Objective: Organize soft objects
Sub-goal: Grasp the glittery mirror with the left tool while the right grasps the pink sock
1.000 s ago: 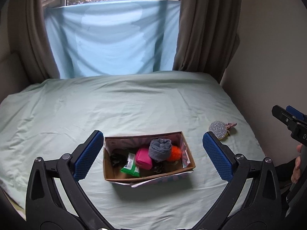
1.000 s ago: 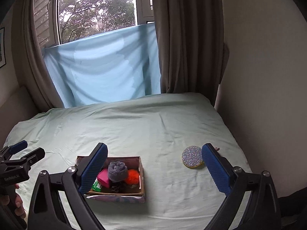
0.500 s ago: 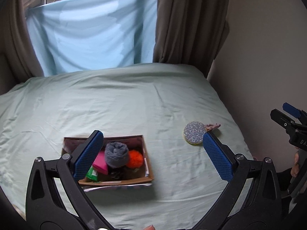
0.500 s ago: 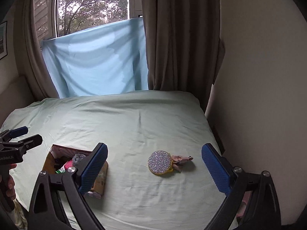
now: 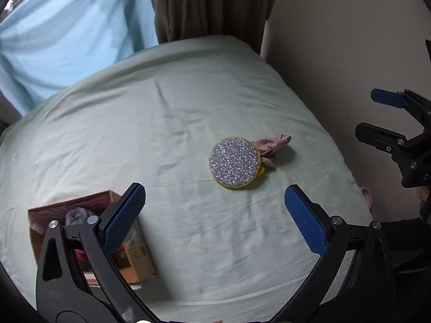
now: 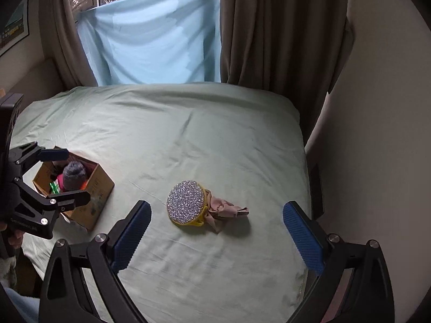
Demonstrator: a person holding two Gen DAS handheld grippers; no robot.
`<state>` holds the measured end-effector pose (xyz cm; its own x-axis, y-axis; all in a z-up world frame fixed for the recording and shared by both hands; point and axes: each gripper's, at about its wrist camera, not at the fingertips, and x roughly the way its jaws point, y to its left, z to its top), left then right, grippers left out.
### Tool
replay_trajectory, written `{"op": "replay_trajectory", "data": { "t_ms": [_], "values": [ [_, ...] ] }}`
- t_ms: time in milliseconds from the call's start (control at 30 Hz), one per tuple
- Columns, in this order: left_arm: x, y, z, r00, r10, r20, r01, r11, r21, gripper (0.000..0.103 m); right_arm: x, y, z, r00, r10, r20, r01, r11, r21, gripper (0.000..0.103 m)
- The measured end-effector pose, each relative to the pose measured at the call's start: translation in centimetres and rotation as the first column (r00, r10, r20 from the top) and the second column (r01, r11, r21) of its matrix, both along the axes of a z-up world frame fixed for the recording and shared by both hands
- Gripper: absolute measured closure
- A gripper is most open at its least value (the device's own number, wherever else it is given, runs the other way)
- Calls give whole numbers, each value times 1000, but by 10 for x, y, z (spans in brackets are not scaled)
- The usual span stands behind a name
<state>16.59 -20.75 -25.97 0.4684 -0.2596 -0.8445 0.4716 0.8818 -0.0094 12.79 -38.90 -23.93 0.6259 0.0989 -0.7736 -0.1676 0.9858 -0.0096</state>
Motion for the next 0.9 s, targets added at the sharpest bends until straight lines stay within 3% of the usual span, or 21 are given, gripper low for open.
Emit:
{"op": "replay_trajectory", "data": {
  "t_ms": [300, 667, 833, 900],
  "values": [
    [48, -60, -92, 977, -198, -82, 206, 974, 98, 0, 47, -24, -94, 980, 168, -105, -175, 982, -66, 5],
    [74, -106, -184, 903, -413, -117, 429, 876, 221, 0, 86, -15, -189, 896, 417, -152, -435, 892, -123, 5],
    [91, -112, -207, 901, -417, -123, 434, 876, 212, 0, 94, -5, -218, 860, 486, -155, -505, 854, -122, 6],
    [98, -114, -216, 896, -421, -141, 441, 876, 194, 0, 98, -2, -228, 846, 507, -164, -527, 841, -119, 14]
  ]
}}
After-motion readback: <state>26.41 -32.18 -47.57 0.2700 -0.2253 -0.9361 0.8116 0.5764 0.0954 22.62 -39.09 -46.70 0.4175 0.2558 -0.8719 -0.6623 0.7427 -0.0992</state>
